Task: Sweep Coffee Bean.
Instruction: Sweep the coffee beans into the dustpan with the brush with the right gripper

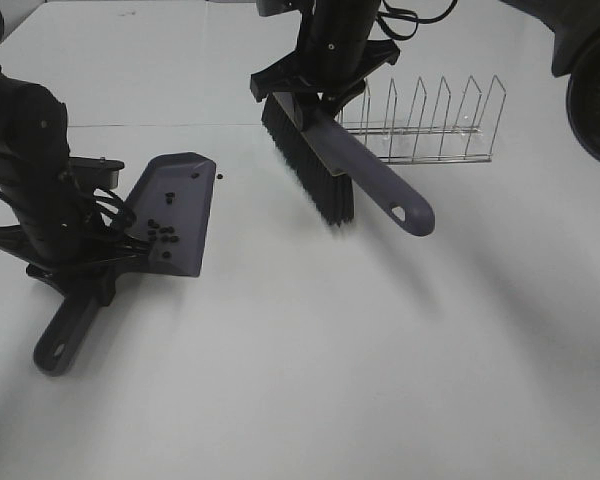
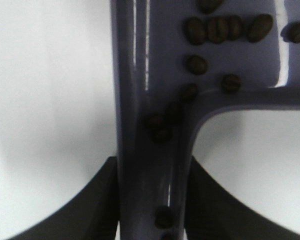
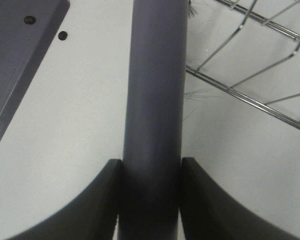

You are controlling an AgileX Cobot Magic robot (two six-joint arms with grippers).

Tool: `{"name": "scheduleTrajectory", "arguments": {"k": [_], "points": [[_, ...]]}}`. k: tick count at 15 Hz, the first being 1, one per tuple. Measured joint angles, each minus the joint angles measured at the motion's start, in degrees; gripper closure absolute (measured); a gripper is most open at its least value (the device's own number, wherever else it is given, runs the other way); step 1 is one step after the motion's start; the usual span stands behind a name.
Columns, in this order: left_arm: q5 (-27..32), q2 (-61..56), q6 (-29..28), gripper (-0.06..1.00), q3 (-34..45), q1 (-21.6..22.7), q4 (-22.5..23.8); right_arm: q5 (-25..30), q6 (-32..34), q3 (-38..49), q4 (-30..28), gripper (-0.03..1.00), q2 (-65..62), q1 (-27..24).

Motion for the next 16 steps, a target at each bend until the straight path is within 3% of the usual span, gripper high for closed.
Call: {"name": "scheduleTrajectory", "arguments": {"k": [7,16], "points": [[-0.7,0.0,-0.3,0.62,-0.1,0.0,0.0,-5.4,-0.2,-0.3,0.7,0.70,4.9,4.4],[-0.9,0.1,-0.4,0.62,-0.1,0.0,0.4,-5.7,-4.7,-0.7,4.6,0.70,6.5,10.2]]}}
